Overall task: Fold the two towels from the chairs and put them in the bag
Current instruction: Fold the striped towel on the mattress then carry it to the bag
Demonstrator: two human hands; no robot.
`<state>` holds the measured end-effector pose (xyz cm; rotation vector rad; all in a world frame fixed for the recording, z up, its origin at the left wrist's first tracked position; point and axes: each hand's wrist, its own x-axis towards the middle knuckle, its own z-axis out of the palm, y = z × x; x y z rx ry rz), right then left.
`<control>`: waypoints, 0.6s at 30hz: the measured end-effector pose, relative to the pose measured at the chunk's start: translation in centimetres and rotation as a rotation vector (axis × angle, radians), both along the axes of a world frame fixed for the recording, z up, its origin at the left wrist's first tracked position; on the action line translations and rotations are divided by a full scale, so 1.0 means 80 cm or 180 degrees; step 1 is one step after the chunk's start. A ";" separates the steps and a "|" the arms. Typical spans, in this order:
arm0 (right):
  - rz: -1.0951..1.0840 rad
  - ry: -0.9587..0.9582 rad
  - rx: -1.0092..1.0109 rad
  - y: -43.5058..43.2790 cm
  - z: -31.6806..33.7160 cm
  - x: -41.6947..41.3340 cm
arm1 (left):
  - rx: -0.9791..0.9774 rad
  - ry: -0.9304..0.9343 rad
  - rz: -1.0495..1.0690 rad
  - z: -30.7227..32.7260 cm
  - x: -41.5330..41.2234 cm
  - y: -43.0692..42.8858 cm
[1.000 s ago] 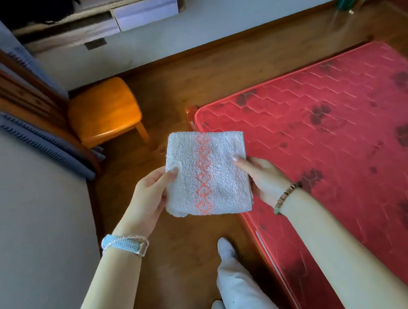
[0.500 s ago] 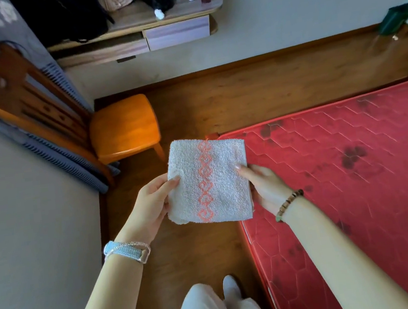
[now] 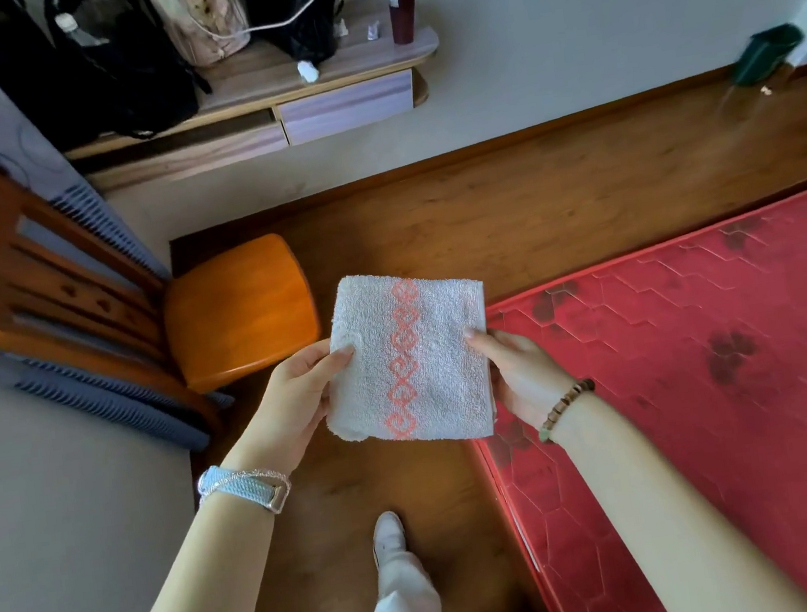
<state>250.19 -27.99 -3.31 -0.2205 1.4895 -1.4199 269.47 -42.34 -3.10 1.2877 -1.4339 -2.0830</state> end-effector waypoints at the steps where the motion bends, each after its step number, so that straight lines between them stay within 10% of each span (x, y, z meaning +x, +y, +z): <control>1: -0.0032 -0.0037 -0.0012 -0.017 0.000 -0.004 | 0.0005 -0.0007 -0.0022 0.002 -0.006 -0.019; 18: -0.0499 -0.0259 -0.0123 -0.224 0.012 -0.065 | -0.0084 -0.0029 -0.0384 0.015 -0.100 -0.255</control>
